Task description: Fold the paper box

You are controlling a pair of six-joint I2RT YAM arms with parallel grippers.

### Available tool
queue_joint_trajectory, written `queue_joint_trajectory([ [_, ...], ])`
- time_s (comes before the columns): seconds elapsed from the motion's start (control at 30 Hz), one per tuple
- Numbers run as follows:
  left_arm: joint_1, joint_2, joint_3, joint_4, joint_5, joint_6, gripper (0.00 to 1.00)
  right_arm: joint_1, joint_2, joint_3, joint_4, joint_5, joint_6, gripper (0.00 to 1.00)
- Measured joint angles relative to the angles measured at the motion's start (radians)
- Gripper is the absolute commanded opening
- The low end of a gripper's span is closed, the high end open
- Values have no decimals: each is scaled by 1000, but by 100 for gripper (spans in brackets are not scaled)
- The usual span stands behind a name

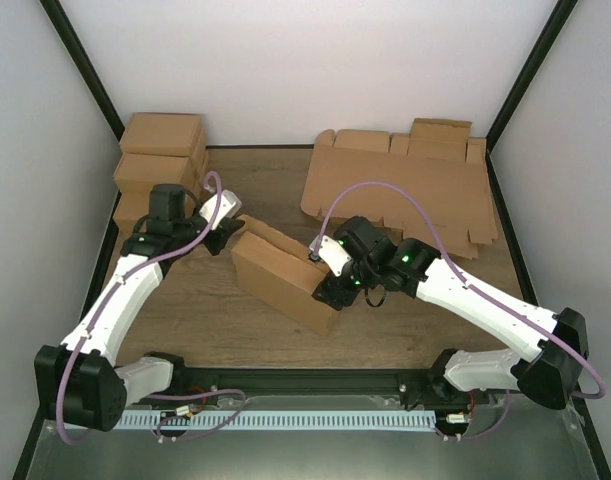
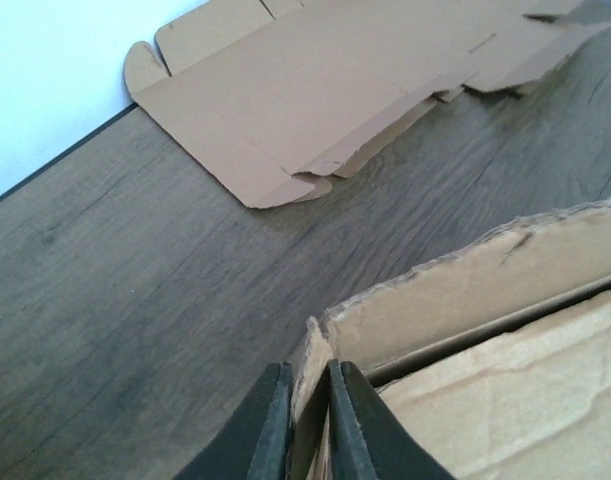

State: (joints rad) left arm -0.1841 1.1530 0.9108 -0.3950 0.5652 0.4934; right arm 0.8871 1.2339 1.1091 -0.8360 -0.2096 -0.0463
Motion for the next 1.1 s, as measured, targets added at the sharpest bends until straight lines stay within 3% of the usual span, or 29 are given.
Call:
queue_joint_trajectory([
  [0.17, -2, 19, 61, -70, 28, -4, 4, 0, 1, 0, 3, 1, 1, 69],
  [0.37, -2, 18, 112, -134, 38, -73, 4, 0, 24, 8, -2, 9, 7, 81],
  [0.7, -34, 16, 69, -121, -25, -270, 4, 0, 49, 67, 6, 29, 42, 88],
  [1.1, -80, -54, 3, -55, -134, -457, 4, 0, 93, 98, -15, 135, 86, 74],
])
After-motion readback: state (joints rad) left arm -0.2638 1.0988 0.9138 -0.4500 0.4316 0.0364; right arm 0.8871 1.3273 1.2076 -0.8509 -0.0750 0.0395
